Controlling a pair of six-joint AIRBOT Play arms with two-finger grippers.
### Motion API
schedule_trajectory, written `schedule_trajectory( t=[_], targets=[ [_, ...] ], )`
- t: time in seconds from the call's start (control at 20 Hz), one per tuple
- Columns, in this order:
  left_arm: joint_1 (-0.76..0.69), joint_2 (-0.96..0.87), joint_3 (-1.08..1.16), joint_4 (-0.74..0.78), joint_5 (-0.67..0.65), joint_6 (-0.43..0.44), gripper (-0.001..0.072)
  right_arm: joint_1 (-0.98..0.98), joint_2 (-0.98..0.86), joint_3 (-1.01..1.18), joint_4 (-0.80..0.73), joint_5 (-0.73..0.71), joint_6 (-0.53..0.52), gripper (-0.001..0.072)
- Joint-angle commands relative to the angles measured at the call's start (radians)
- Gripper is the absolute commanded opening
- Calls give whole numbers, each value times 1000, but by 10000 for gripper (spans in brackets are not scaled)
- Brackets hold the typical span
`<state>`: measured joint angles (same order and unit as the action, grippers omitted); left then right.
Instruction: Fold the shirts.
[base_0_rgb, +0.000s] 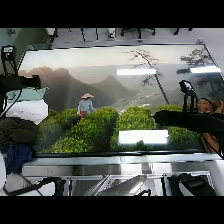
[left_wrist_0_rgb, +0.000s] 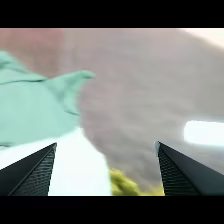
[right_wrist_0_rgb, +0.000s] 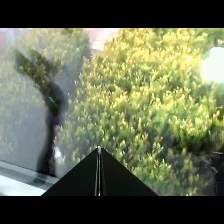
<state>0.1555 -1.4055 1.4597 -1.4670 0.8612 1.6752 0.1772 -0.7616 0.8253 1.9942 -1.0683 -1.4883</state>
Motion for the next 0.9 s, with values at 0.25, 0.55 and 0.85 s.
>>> schedule_trajectory(
  t=[0.25, 0.55, 0.85],
  targets=[
    [224, -628, 479, 64, -27, 26, 708, 1, 1, 0, 0, 1, 0, 22],
    [244, -747, 566, 79, 44, 25, 243, 1, 1, 0, 0, 0, 0, 22],
    [177, -601, 566, 6, 140, 0, 26, 1, 1, 0, 0, 0, 0, 22]
  ],
)
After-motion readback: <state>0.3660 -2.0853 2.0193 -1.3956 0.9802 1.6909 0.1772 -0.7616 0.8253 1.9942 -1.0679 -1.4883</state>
